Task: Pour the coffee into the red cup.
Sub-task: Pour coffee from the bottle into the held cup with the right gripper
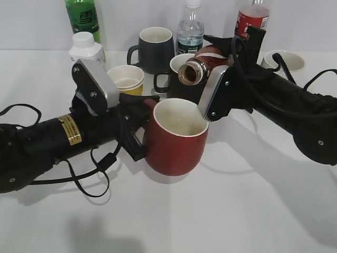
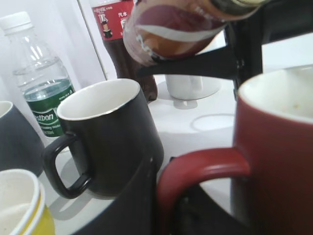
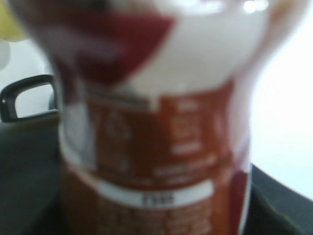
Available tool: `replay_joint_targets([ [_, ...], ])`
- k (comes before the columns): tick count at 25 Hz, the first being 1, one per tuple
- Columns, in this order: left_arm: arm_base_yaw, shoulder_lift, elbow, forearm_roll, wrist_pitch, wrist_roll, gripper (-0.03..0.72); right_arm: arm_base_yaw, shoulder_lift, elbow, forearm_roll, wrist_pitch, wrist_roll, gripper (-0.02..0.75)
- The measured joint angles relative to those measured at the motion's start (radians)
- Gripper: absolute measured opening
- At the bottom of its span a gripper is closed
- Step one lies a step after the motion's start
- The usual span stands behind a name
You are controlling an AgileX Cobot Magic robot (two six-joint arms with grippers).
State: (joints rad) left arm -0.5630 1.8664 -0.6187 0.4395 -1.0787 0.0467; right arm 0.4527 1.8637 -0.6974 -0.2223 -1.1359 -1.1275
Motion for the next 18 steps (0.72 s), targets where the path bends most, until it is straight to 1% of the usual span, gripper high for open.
replay_joint_targets([
  [6, 0.0, 0.0, 0.0, -0.001, 0.003, 0.0, 0.045, 0.0, 0.0, 0.0, 0.0, -0.016, -0.039, 0.503],
  [18, 0.0, 0.0, 0.0, -0.023, 0.002, 0.008, 0.045, 0.0, 0.0, 0.0, -0.012, -0.036, -0.046, 0.503],
])
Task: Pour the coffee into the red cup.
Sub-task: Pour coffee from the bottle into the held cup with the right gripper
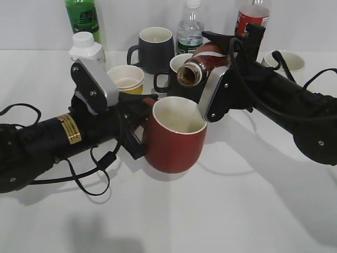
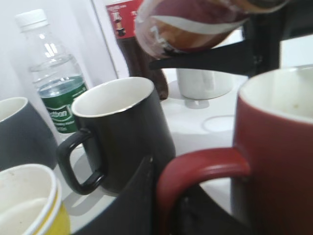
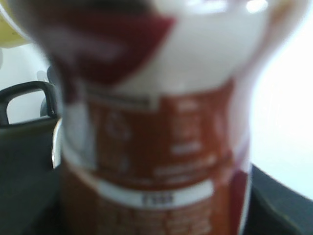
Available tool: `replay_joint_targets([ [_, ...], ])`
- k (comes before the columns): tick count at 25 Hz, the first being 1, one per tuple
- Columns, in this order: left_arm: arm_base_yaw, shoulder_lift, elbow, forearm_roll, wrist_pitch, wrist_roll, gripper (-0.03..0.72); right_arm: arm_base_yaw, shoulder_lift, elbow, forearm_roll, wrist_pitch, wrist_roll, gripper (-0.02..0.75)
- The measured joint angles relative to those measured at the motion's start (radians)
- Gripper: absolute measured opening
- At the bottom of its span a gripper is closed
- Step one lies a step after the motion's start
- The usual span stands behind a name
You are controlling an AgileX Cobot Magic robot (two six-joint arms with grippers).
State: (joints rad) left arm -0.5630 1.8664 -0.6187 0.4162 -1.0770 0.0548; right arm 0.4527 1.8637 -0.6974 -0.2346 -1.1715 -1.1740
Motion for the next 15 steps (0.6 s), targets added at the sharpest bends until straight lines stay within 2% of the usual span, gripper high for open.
replay_joint_targets([
  [15, 0.0, 0.0, 0.0, -0.021, 0.006, 0.015, 0.045, 0.0, 0.0, 0.0, -0.019, -0.002, -0.033, 0.503],
])
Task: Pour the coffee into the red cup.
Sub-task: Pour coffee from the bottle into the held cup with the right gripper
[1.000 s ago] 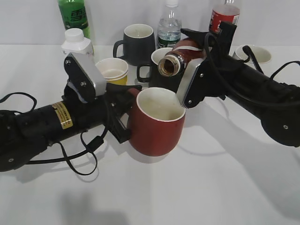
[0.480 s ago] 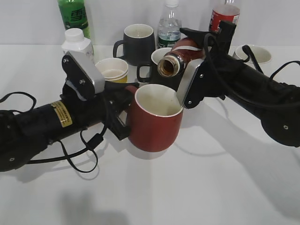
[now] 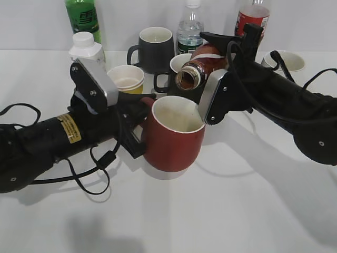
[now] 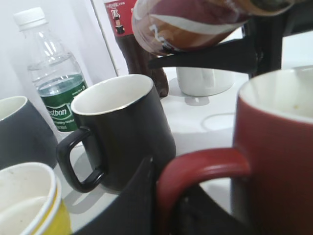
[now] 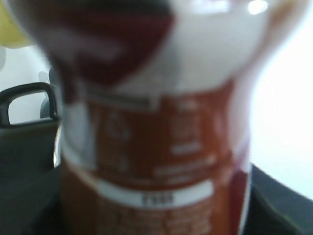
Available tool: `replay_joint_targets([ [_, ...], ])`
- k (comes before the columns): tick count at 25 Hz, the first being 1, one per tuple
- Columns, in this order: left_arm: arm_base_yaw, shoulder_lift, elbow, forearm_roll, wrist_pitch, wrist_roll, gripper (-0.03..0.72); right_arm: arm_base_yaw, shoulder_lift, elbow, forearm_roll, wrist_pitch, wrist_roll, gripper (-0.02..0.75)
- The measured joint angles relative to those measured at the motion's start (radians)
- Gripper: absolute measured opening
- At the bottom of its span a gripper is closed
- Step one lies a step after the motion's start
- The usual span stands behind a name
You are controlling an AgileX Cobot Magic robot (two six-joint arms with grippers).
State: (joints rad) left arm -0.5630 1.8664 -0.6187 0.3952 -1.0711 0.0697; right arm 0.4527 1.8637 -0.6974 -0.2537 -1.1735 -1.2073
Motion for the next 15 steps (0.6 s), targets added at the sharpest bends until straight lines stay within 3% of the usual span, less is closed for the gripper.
replay_joint_targets([
  [15, 0.0, 0.0, 0.0, 0.011, 0.03, 0.001, 0.045, 0.0, 0.0, -0.001, -0.021, 0.001, -0.041, 0.503],
])
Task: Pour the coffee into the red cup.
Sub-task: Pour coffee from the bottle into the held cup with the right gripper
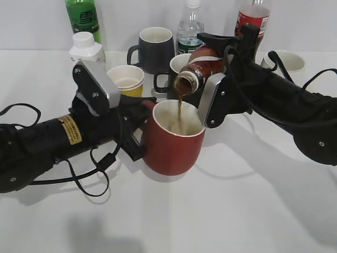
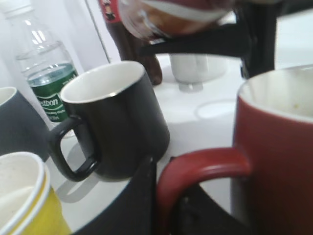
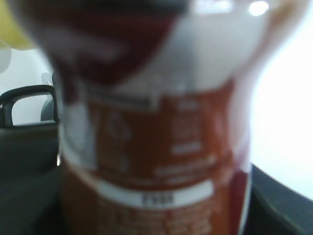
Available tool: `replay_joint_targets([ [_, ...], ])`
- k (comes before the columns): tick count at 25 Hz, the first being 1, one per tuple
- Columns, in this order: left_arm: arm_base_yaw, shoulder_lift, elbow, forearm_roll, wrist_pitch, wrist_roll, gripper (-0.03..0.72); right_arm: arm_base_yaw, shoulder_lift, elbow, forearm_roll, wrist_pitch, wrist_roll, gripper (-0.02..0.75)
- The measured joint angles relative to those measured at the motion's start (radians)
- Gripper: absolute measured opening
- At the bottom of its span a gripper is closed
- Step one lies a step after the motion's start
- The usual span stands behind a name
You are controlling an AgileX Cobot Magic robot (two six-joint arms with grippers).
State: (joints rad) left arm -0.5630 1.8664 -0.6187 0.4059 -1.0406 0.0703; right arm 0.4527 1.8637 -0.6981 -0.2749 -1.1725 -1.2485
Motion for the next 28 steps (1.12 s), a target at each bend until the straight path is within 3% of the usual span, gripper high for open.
replay_joint_targets([
  [28, 0.0, 0.0, 0.011, 0.018, 0.022, 0.046, 0.045, 0.0, 0.0, 0.0, -0.01, 0.0, -0.039, 0.503],
])
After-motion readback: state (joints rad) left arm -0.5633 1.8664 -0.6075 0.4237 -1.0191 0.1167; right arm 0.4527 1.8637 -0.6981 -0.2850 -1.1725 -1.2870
